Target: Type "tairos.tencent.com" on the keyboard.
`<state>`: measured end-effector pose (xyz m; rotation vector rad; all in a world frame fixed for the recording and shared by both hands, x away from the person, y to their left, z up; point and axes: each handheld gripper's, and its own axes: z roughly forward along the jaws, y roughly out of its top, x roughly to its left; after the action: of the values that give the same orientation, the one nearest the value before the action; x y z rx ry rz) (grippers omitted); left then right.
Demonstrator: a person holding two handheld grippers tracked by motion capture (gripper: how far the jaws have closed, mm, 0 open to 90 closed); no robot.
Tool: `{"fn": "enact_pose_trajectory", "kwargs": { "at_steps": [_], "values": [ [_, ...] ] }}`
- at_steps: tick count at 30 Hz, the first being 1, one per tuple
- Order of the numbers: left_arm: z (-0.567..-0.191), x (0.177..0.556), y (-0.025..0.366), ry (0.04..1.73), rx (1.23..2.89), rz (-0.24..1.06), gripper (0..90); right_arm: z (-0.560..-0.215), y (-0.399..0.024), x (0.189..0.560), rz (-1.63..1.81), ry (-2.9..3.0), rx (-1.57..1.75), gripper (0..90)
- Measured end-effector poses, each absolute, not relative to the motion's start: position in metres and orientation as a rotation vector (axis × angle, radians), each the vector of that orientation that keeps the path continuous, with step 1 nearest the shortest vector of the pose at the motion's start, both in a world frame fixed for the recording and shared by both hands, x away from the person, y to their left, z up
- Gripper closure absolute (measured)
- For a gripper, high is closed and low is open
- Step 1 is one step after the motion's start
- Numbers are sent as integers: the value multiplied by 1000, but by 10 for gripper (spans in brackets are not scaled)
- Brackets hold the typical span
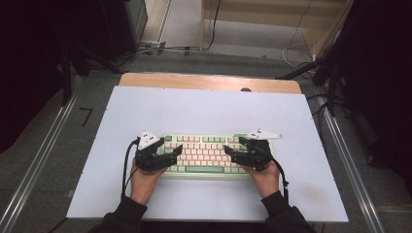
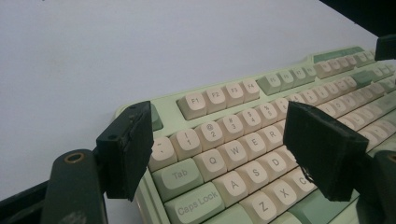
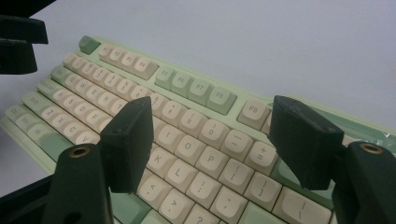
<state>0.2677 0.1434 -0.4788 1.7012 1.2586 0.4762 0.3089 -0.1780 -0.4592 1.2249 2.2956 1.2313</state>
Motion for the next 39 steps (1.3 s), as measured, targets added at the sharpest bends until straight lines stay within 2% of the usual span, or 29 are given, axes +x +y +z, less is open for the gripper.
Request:
{"fn": "enact_pose_trajectory", "kwargs": {
  "at_steps": [13, 15, 20, 23, 39],
  "values": [
    [-480, 267, 141, 1259, 1721, 477, 252, -460, -179, 305, 1225, 2294, 1212, 424],
    [-480, 268, 141, 1261, 1723, 473, 253, -460, -180, 303, 1234, 2299, 1214, 499],
    [-480, 267, 141, 1259, 1721, 474, 255, -461, -182, 295, 1218, 2325, 1167, 764],
    [-480, 267, 141, 1260, 1721, 474, 258, -463, -183, 291, 1219, 2341, 1158, 862],
    [-480, 267, 140, 1249, 1729, 477, 272, -477, -170, 287, 1112, 2473, 1131, 876]
  ]
}}
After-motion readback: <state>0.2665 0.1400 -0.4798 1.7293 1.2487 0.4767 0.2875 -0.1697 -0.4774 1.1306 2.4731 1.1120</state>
